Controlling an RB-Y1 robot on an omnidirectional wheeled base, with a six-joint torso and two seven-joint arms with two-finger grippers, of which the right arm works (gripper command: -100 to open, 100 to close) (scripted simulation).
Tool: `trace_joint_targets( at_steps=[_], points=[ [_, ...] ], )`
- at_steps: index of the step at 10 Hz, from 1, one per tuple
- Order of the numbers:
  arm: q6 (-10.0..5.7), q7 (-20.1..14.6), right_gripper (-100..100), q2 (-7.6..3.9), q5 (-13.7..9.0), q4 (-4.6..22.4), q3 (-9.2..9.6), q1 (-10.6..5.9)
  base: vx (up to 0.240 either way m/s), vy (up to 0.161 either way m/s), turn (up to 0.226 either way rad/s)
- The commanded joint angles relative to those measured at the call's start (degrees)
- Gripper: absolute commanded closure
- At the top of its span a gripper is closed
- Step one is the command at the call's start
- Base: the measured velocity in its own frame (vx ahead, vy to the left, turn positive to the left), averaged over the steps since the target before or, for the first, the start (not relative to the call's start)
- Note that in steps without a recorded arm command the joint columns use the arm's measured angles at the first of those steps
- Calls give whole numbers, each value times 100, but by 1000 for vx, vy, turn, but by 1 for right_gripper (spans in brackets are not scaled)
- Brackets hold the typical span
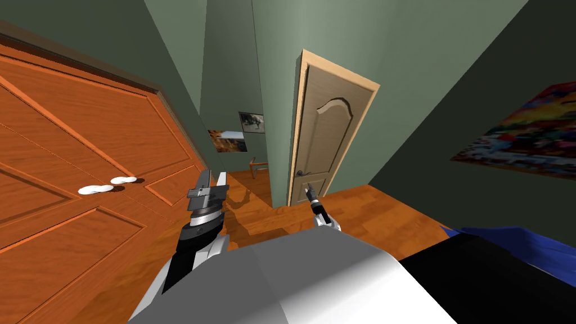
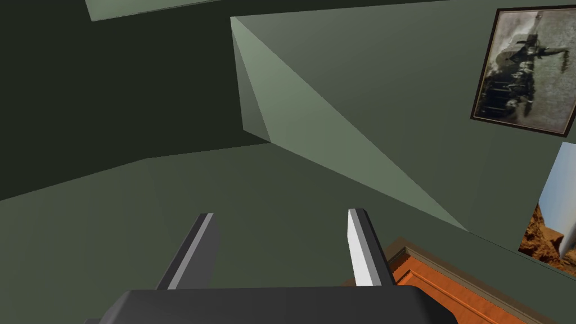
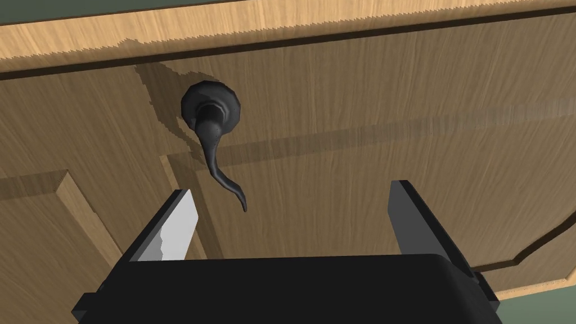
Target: Pull the door open
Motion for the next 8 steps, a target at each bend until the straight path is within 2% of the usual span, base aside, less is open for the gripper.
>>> trace_joint_targets(
  at_steps=[1,3,4,8],
  points=[
    [-35,11,-100,-67,-57,269,25,-93,69,-72,117],
    [-52,35,-100,-145,-127,535,51,-181,60,-67,112],
    [-66,56,-100,-212,-187,766,73,-258,79,-94,194],
    [-92,94,-100,-334,-298,1190,113,-399,68,-90,96]
  ],
)
